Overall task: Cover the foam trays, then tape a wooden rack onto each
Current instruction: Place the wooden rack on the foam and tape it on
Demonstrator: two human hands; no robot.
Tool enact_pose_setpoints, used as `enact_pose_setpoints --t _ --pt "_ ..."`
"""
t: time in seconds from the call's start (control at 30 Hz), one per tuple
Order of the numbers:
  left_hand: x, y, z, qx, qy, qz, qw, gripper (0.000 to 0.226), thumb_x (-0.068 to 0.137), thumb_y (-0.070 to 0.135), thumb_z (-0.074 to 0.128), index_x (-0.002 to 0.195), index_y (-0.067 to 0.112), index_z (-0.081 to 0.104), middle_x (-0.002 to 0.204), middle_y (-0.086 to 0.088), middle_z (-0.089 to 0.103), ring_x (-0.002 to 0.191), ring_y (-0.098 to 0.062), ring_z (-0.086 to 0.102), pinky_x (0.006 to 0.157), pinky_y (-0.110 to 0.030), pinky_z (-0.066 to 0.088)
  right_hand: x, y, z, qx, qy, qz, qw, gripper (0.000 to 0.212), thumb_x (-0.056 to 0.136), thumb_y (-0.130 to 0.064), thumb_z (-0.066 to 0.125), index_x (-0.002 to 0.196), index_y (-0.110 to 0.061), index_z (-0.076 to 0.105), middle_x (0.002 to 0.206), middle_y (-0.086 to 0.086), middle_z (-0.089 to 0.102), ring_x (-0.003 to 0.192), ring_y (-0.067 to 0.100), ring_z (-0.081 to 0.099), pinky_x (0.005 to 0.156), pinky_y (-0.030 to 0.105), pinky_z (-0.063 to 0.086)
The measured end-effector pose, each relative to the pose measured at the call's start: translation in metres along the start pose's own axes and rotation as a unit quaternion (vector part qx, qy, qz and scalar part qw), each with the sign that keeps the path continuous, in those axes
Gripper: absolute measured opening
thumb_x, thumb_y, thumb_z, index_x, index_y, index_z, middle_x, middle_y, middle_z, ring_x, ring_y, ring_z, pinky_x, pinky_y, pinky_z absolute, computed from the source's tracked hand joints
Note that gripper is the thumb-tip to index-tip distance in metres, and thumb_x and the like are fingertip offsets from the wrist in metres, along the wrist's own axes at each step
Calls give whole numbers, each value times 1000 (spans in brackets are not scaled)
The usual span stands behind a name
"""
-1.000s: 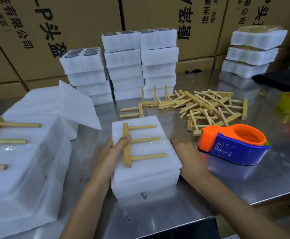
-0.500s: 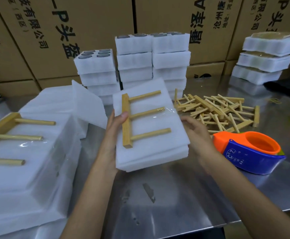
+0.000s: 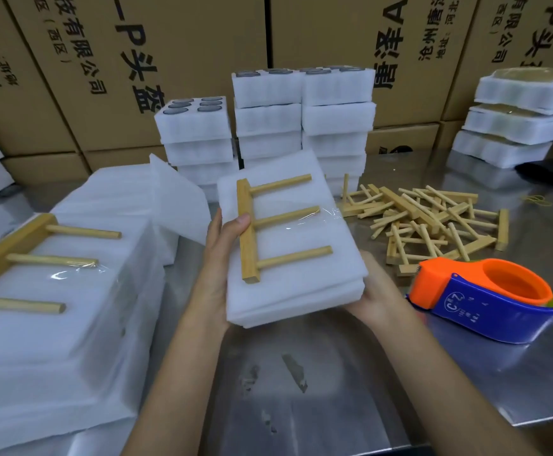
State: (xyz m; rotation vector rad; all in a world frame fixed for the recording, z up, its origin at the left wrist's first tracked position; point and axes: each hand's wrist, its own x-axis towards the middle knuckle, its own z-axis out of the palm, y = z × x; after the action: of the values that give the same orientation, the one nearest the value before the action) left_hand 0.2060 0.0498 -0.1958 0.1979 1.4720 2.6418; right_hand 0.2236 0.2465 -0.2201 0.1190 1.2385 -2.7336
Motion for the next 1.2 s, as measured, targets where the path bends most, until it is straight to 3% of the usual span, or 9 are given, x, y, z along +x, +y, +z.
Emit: enact_pose_setpoints --t 0.07,0.23,0.33,0.5,0.73,0.83,0.9,1.03,1.2 --pt "-2 7 -2 52 -3 37 998 62 81 39 73 139 36 54 131 -1 67 115 -24 67 85 -45 58 -2 -7 -1 -5 -8 26 1000 31 92 -28 53 86 -13 80 94 7 75 85 23 72 71 33 56" --pt "4 16 -7 94 29 65 993 61 79 34 76 136 41 55 121 6 72 106 -17 72 70 -29 59 -3 -18 4 -49 -106 104 988 88 83 -82 43 131 -12 64 137 15 59 128 33 55 112 51 34" --pt "3 15 -6 136 13 75 988 57 81 32 73 135 40 57 123 6 71 107 -15 71 72 -24 58 -5 -23 14 -132 -134 101 977 82 79 -83 49 130 -22 65 136 8 61 127 27 57 110 50 37" --pt "1 11 -5 157 -20 96 983 61 78 35 76 135 42 57 123 12 70 108 -8 69 73 -19 57 -12 -19 15 -159 -25 56 985 53 80 -53 75 124 -23 69 121 4 71 111 22 68 97 43 53" --pt "3 8 -7 143 -3 48 989 49 93 54 58 140 45 53 133 19 63 122 -8 62 97 -32 53 -21 -27 13 -212 -64 69 973 67 76 -71 67 131 -33 61 127 -2 68 117 19 64 101 43 47" --pt "0 9 -4 173 13 74 982 40 101 45 51 141 47 50 125 32 63 113 7 62 78 -10 53 -22 -29 16 -237 -73 89 965 67 70 -68 76 127 -34 65 125 -2 69 116 19 65 106 44 44" --pt "-2 10 -4 182 5 70 981 41 101 45 51 142 47 48 126 30 63 113 5 63 76 -12 54 -21 -29 17 -257 -58 80 961 59 68 -59 83 117 -29 72 120 0 71 112 19 67 106 43 45" --pt "-5 19 0 158 -19 7 987 64 79 66 66 138 47 49 135 13 62 121 -11 63 100 -39 51 -26 -21 21 -276 -17 31 960 51 68 -56 84 108 -25 77 113 3 74 104 20 71 97 39 51" --pt "-8 19 9 260 52 42 963 68 71 46 84 128 51 48 109 18 72 95 -2 71 82 -28 55 -33 -12 26 -284 -8 -2 959 62 69 -56 83 121 -24 68 114 -1 73 106 21 70 100 44 50"
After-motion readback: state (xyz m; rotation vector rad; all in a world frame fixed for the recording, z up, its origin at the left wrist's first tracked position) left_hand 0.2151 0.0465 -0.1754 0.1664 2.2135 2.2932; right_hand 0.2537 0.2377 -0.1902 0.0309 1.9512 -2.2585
